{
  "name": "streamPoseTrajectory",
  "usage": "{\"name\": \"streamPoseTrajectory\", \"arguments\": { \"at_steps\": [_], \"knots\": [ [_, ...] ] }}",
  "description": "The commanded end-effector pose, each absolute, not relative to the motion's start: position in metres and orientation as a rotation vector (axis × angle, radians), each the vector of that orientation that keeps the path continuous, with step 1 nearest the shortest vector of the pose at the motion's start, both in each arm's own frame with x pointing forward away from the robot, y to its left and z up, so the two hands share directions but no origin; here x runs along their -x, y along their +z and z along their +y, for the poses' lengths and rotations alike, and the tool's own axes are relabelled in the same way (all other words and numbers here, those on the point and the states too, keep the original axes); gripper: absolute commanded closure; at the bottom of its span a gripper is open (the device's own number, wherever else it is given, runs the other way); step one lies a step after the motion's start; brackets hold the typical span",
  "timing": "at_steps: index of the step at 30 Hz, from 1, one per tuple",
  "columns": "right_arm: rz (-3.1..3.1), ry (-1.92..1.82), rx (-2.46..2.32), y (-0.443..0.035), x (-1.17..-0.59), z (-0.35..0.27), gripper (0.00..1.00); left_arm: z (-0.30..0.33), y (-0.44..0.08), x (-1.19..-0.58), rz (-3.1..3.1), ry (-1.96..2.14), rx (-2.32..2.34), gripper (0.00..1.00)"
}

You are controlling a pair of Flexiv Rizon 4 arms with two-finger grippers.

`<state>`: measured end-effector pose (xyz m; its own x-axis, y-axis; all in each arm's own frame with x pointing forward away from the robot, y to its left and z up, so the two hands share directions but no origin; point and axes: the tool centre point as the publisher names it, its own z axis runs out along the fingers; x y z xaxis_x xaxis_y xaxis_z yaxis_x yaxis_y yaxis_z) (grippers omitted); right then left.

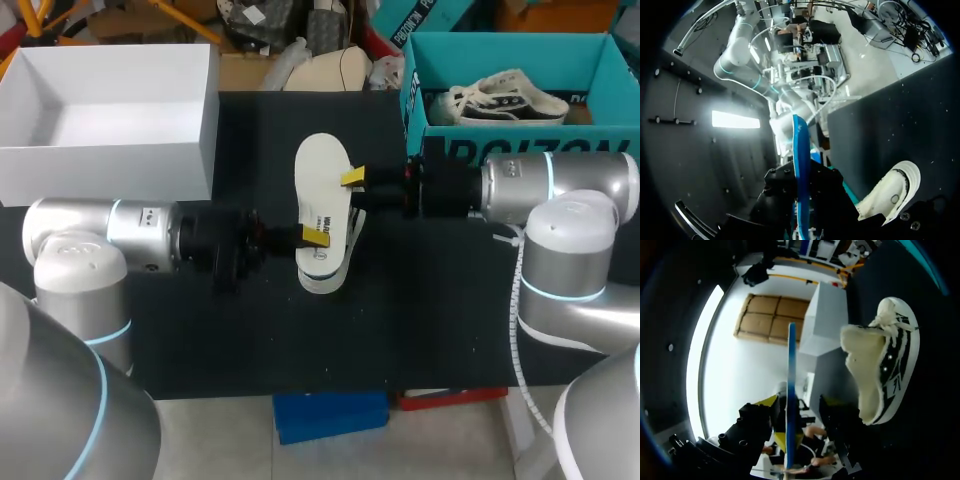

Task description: Take the shoe out of the shoebox, open the shoe tongue, remove and reinsert the insole, then place the shoe into the shoebox

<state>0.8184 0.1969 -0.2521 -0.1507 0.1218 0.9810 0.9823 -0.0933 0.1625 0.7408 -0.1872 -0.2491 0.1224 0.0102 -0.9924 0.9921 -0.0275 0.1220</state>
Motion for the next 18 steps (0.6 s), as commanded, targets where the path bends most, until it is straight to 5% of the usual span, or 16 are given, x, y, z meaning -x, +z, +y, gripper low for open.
{"name": "streamPoseTrajectory", "arguments": {
  "at_steps": [1, 18],
  "knots": [
    [-1.373, -1.326, 1.289, -0.254, -0.822, 0.2062, 0.54, -0.1884, -0.2493, -0.7395, 1.117, -1.127, -1.294, 1.0],
    [-1.437, -1.272, 1.208, -0.2591, -0.8149, 0.2152, 0.59, -0.1884, -0.2493, -0.7395, 1.117, -1.127, -1.294, 1.0]
  ]
}}
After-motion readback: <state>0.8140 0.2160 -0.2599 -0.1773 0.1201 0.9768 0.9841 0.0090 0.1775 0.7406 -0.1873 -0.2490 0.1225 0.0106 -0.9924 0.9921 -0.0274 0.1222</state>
